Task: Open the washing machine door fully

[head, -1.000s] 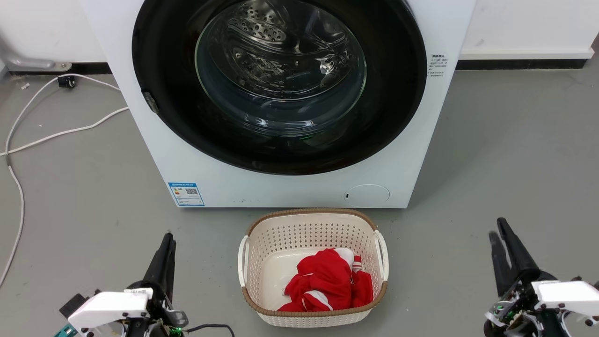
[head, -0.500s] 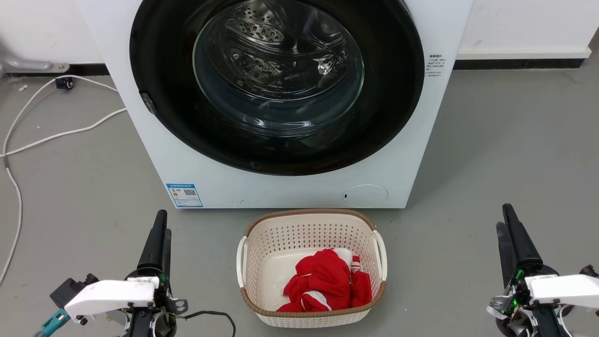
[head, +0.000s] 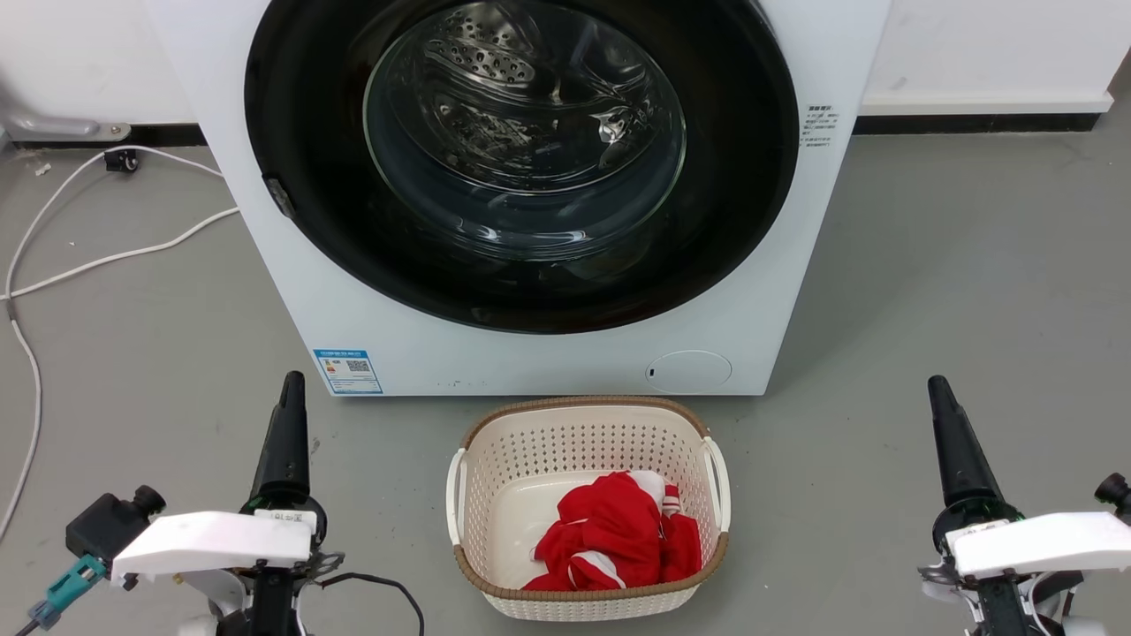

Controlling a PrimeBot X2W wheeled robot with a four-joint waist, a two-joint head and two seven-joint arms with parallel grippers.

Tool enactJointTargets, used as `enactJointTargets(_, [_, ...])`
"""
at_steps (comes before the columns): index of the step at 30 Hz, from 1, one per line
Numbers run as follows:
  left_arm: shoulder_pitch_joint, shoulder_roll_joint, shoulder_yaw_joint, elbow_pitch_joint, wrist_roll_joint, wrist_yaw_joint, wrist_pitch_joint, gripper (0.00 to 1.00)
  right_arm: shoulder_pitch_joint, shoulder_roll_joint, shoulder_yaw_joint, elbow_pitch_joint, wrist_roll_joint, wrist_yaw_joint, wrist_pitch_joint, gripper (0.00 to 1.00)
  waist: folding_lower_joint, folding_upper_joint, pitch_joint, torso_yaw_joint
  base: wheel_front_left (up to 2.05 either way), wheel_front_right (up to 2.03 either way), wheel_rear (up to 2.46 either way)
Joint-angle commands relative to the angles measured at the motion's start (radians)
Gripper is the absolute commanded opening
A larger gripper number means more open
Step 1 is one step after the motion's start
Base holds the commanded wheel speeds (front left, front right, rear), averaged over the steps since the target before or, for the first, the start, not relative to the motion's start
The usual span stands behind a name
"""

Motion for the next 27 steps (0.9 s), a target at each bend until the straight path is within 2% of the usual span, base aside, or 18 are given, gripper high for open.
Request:
enactJointTargets(1, [-0.024,0.003,-0.001,-0.023,0.043,0.0,-0.01,1.0,-0.008,-0.006,0.004,-0.021,-0.048,0.0,-0.009,1.0,-0.0001,0.0,-0.001,0.0,0.0,0.0,0.0])
enactJointTargets(19, [-0.007,0.003,-0.05,-0.044,0.459,0.007,-0.069,1.0,0.008,-0.003,0.009,0.004,-0.417,0.0,-0.067,1.0,-0.0001,0.0,-0.009,-0.002,0.0,0.0,0.0])
enactJointTargets(27, [-0.001,0.014,-0.072,-0.041,0.623,0.042,-0.095,1.0,0.008,0.0,0.016,0.014,-0.578,0.0,-0.092,1.0,-0.0001,0.0,-0.01,-0.003,0.0,0.0,0.0])
